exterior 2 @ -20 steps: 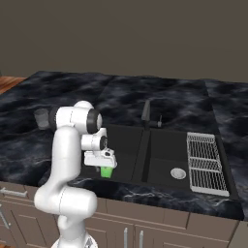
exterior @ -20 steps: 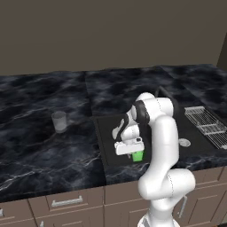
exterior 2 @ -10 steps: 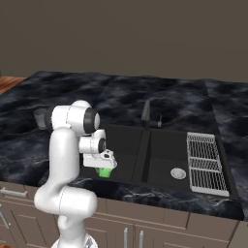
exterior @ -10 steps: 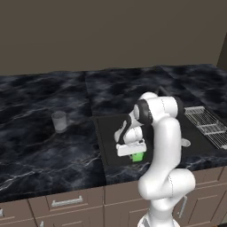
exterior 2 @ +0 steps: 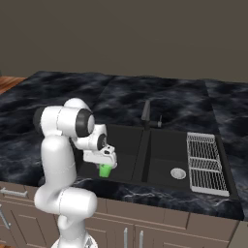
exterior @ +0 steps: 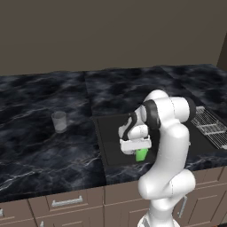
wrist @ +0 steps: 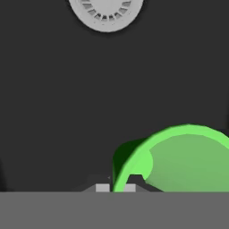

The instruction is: Move any existing items from the left basin to the right basin for drying. Then move the glass cup from the counter to the left basin of the sink for washing.

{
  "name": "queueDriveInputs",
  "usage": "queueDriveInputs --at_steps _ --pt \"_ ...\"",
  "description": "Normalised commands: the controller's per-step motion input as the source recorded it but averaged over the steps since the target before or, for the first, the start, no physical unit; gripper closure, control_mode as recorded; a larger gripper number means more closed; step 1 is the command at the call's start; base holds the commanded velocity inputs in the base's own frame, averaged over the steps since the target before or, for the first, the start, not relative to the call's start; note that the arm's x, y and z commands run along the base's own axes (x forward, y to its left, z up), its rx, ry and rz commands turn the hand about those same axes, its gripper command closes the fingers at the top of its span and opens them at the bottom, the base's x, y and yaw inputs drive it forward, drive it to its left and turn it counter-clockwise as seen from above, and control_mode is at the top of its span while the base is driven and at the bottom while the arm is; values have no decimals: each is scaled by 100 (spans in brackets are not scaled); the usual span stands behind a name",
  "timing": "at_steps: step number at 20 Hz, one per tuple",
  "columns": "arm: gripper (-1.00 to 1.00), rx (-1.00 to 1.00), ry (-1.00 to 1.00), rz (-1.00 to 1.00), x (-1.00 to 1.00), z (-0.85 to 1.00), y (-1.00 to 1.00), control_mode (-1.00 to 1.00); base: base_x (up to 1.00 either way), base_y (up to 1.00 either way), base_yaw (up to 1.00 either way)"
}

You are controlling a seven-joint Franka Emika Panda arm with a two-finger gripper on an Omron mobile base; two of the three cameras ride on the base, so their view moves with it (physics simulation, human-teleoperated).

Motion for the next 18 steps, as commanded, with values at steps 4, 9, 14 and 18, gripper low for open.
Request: queueDriveInputs --at_steps 4,9,14,18 --pt "100 0 0 -7 0 60 -17 -100 0 0 0" --pt "100 0 0 -7 0 66 -13 -100 0 0 0" --pt "100 -1 0 -7 0 67 -13 -100 0 0 0" --pt "100 -1 1 -8 0 62 -13 -100 0 0 0"
